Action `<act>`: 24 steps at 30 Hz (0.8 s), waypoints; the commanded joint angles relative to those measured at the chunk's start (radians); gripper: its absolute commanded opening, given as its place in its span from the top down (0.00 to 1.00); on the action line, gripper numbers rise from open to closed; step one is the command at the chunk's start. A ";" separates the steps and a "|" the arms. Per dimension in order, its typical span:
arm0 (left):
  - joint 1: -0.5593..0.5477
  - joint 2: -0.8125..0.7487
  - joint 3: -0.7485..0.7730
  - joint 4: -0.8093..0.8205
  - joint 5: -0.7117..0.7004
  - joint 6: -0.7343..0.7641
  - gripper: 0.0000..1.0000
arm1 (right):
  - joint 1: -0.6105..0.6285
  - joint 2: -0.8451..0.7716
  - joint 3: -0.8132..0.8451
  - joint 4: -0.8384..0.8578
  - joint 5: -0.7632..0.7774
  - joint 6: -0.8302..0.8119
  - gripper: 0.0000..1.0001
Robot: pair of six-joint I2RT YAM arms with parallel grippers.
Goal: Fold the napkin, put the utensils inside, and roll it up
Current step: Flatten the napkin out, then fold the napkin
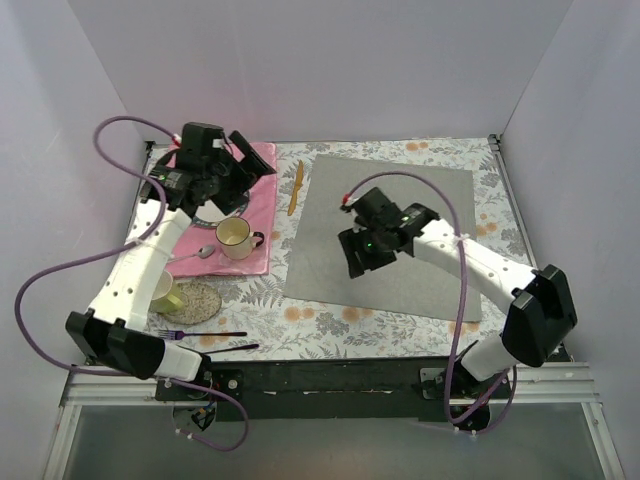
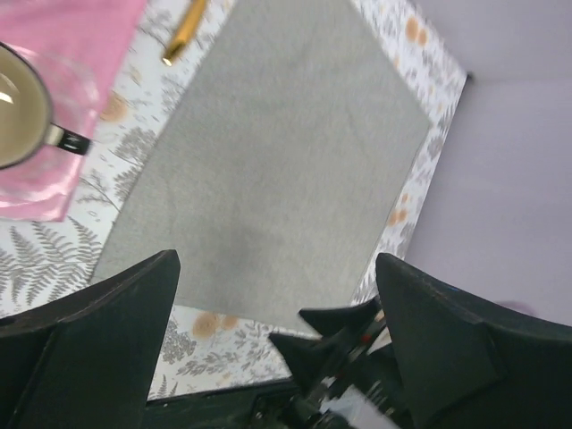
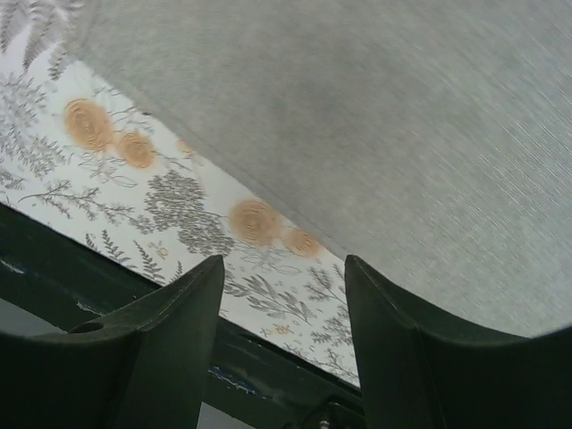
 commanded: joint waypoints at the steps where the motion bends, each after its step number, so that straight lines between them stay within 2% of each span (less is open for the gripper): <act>1: 0.094 -0.069 0.108 -0.197 -0.110 -0.029 0.09 | 0.221 0.124 0.130 0.045 0.167 0.000 0.36; 2: 0.115 -0.072 0.122 -0.210 -0.140 -0.026 0.09 | 0.301 0.159 0.155 0.037 0.182 -0.001 0.37; 7: 0.146 -0.101 0.174 -0.247 -0.205 0.000 0.10 | 0.465 0.400 0.337 0.013 0.247 -0.060 0.44; 15: 0.173 -0.136 0.108 -0.244 -0.160 0.008 0.12 | 0.518 0.597 0.549 -0.007 0.178 -0.101 0.44; 24: 0.181 -0.144 0.096 -0.240 -0.128 0.009 0.13 | 0.505 0.669 0.562 0.048 0.137 -0.126 0.48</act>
